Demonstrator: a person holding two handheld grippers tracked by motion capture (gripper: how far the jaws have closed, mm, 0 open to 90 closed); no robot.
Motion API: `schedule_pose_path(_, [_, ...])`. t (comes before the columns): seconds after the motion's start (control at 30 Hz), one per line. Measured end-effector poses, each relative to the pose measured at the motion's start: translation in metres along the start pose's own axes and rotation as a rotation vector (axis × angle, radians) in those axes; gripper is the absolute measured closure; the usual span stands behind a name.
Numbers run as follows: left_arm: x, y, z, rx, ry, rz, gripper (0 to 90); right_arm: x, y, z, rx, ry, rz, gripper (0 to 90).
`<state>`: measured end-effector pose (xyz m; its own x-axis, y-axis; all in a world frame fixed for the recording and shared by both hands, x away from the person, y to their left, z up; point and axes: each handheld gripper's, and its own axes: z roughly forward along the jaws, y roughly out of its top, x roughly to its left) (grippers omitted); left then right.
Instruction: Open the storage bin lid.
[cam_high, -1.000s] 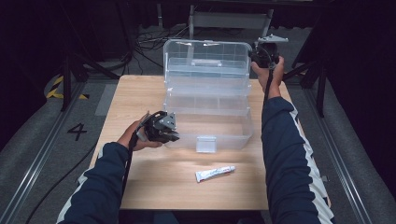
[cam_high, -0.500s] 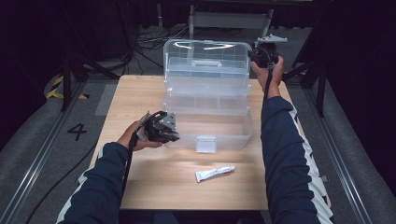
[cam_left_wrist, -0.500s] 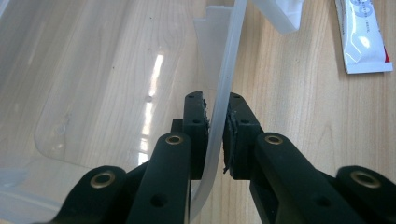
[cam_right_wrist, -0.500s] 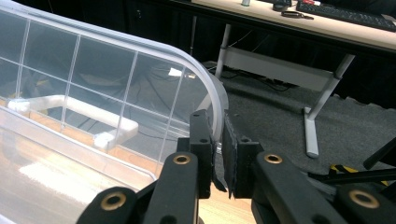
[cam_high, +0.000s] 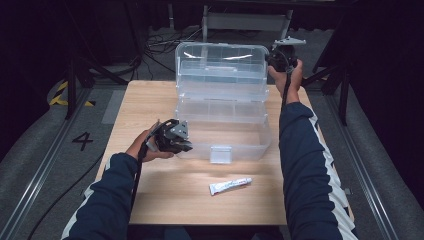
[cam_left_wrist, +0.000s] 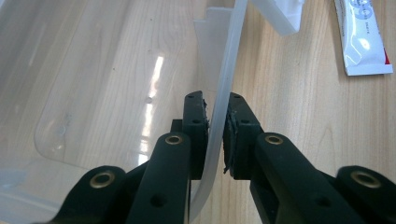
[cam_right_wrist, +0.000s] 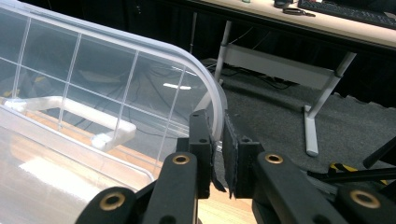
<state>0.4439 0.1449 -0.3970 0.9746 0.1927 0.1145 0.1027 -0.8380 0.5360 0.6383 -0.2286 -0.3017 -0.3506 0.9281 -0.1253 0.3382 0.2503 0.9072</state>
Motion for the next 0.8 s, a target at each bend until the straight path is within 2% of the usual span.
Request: schedule_pose_path(0.8, [0.0, -0.0007, 0.0009, -0.01, -0.001, 0.002, 81.1, -0.0016, -0.002, 0.0093, 0.02, -0.004, 0.008, 81.9])
